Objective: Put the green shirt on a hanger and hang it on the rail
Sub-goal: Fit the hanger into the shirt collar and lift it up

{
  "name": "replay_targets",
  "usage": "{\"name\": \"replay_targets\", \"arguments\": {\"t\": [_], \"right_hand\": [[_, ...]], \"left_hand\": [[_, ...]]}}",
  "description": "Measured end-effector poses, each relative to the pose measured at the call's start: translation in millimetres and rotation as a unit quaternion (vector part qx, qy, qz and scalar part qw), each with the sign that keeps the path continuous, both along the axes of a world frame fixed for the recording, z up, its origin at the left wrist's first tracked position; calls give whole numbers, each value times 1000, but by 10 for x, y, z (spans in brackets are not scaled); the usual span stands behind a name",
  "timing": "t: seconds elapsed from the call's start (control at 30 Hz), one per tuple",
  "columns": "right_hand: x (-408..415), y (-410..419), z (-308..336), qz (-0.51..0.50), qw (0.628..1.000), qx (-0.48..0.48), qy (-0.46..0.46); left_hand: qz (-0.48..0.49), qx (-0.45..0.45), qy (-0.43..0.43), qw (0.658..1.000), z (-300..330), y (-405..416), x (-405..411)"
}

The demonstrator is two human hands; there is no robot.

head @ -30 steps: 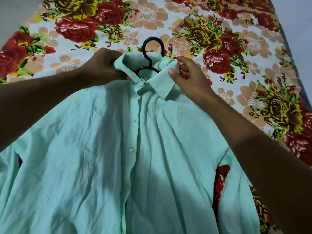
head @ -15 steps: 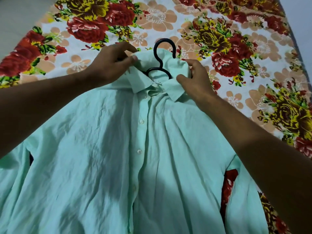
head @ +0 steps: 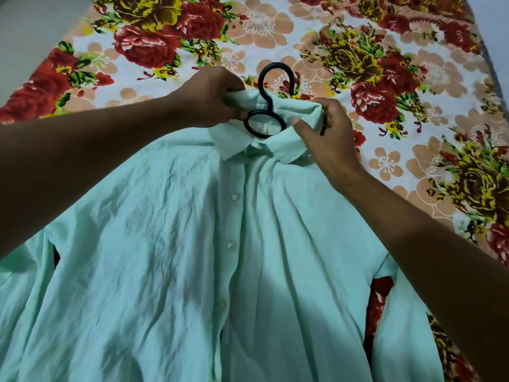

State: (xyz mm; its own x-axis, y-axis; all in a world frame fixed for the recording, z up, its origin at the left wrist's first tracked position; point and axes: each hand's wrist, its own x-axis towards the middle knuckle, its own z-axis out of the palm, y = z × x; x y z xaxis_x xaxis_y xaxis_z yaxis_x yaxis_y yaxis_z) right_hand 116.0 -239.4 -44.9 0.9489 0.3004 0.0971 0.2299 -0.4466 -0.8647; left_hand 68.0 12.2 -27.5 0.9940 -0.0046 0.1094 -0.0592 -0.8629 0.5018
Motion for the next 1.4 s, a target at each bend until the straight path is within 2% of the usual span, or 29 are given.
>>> {"name": "replay_targets", "arguments": {"t": [0.13,0.2,0.27,0.37,0.43,0.5,0.57,0.63,0.67,0.73,0.77,0.8,0.83,0.9,1.0,1.03,1.13,1.2,1.3,1.4], "right_hand": [[59,-56,32,-24,986,-115,-115],[78,-59,25,-51,979,-145,-135],[59,-55,37,-28,984,-133,-111],[-6,-69,64,95,992,-74,-26],[10,-98,68,110,994,-23,3],[35,-119,86,100,995,14,-22],[64,-132,151,115,988,-24,-102],[152,-156,259,178,962,-128,-165],[214,-169,339,226,937,-207,-169],[320,-189,512,306,847,-401,-166],[353,-197,572,320,803,-467,-184],[368,-210,623,317,779,-499,-210],[363,-222,652,309,777,-496,-236],[342,-241,663,305,788,-461,-273],[287,-219,612,303,792,-461,-263],[286,-221,576,297,812,-432,-256],[217,-222,458,242,915,-275,-171],[184,-251,375,214,946,-220,-101],[159,-273,237,195,962,-180,-59],[156,-210,112,178,968,-170,-45]], "left_hand": [[-13,-34,-18,999,-107,25,-54],[-12,-43,-33,998,-128,14,-81],[-8,-57,-42,997,-153,-13,-98],[-1,-85,-47,995,-194,-16,-123],[-1,-92,-54,994,-225,-9,-127],[3,-89,-69,994,-252,-7,-125],[3,-95,-77,993,-277,-2,-129],[-16,-99,-77,992,-274,2,-147],[-30,-101,-71,992,-264,10,-158],[-52,-98,-53,992,-249,33,-174],[-54,-95,-43,993,-246,43,-180],[-50,-91,-37,994,-246,47,-184],[-46,-86,-35,995,-256,50,-183],[-36,-78,-41,995,-283,33,-174],[-22,-66,-48,996,-300,21,-170],[-22,-65,-49,996,-307,23,-169],[-27,-77,-41,996,-299,40,-206],[-44,-94,-19,994,-239,61,-261],[-62,-62,26,996,-206,147,-348],[-34,-18,-1,999,-226,247,-353]]}}
